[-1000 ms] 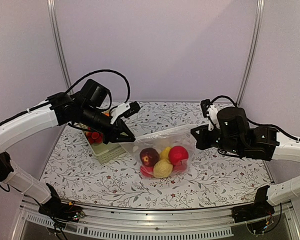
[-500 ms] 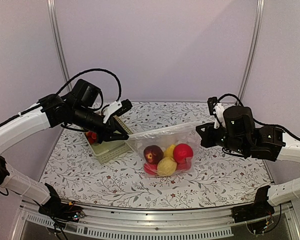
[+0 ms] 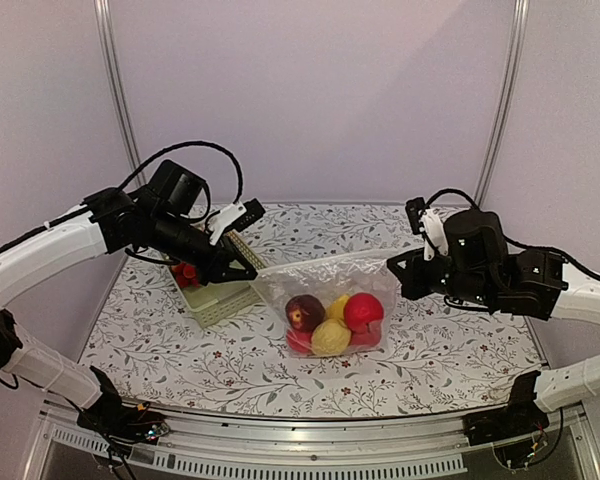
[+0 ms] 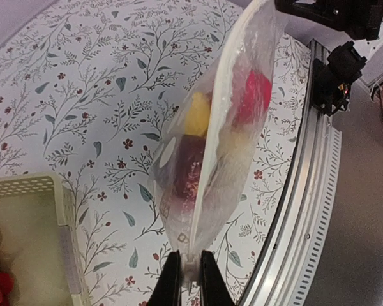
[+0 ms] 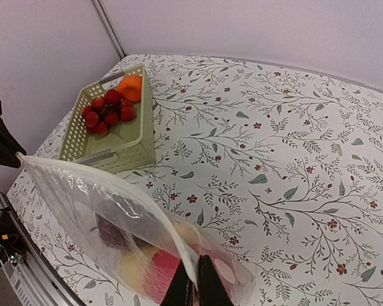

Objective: Place the food in the zip-top bag and seal the zipper
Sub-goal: Place the zipper food storage bag at the center of the board.

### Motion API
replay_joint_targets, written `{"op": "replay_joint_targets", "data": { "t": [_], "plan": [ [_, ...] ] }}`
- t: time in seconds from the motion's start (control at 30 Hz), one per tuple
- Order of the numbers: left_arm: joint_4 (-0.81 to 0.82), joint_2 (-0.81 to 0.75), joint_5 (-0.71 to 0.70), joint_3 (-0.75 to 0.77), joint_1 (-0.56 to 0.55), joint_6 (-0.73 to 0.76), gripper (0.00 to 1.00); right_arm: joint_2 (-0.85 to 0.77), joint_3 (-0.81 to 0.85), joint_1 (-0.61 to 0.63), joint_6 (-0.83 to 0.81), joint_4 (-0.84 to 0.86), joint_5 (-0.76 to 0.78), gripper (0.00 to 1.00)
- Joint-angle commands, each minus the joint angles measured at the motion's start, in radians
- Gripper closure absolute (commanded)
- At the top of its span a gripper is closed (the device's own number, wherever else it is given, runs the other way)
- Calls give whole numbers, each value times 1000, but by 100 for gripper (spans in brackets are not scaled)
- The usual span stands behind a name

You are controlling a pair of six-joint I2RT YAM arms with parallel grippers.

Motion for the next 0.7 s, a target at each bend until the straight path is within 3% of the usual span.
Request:
{"op": "replay_joint_targets", "data": {
  "t": [0.0,0.07,0.2,0.37,0.47,0.67],
  "plan": [
    [25,28,-12,9,-2,-95,99,32,39,-11,-59,-14,-98,90],
    [46,47,-12,2,-4,-111,96,43,42,-12,-59,-14,-105,76],
    [65,61,-17,-8,-5,-147,74,46,45,-11,-59,-14,-101,40],
    [144,15,-28,-43,-2,-185,17,25,44,-12,-45,-32,-28,3],
    [190,-13,-47,-62,10,-214,5,18,60,-18,-19,-86,61,1],
    [242,-25,-61,-73,61,-276,2,2,75,-88,0,-123,49,1]
  ]
}}
